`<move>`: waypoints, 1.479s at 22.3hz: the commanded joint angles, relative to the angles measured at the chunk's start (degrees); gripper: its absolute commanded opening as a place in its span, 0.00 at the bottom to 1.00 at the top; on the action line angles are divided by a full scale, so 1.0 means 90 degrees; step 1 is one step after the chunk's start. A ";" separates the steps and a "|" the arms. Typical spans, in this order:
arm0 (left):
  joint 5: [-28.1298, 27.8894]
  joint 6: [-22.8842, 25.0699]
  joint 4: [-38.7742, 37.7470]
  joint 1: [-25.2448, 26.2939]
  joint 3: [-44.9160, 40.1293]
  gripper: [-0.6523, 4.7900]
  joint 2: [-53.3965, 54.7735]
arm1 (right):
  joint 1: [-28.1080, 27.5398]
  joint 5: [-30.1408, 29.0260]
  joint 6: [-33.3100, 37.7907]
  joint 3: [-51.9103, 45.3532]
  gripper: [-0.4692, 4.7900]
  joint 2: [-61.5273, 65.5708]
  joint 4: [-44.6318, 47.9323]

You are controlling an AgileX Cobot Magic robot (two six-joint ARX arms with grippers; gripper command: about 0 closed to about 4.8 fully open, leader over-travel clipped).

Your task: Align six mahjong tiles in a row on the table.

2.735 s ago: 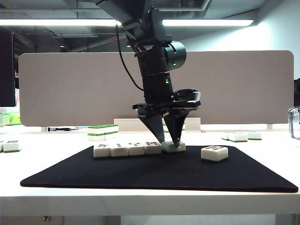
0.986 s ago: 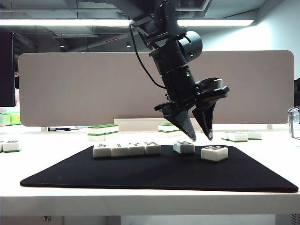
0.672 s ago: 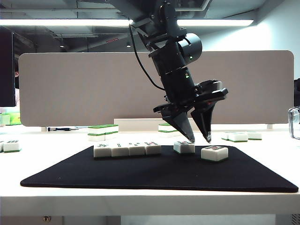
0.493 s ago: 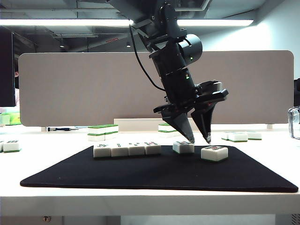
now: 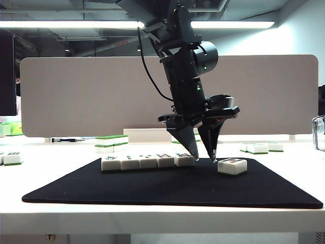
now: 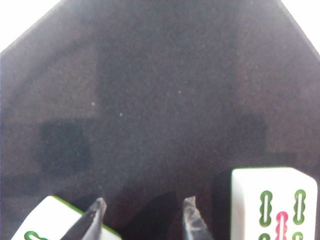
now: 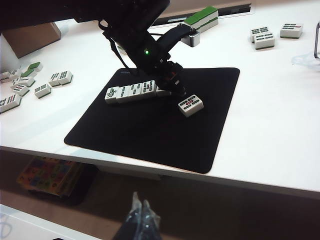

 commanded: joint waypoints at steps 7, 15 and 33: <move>-0.0022 -0.0007 -0.0197 0.0192 -0.0005 0.50 0.0002 | -0.0002 0.0012 -0.0017 0.0019 0.09 -0.0075 0.0107; 0.0595 0.0070 -0.0860 -0.0109 0.0678 0.50 -0.0056 | -0.0002 0.0012 -0.0017 0.0019 0.09 -0.0075 0.0109; -0.0051 -0.0085 -0.0440 -0.0634 0.0661 0.49 0.0335 | -0.0002 0.0012 -0.0017 0.0019 0.09 -0.0075 0.0107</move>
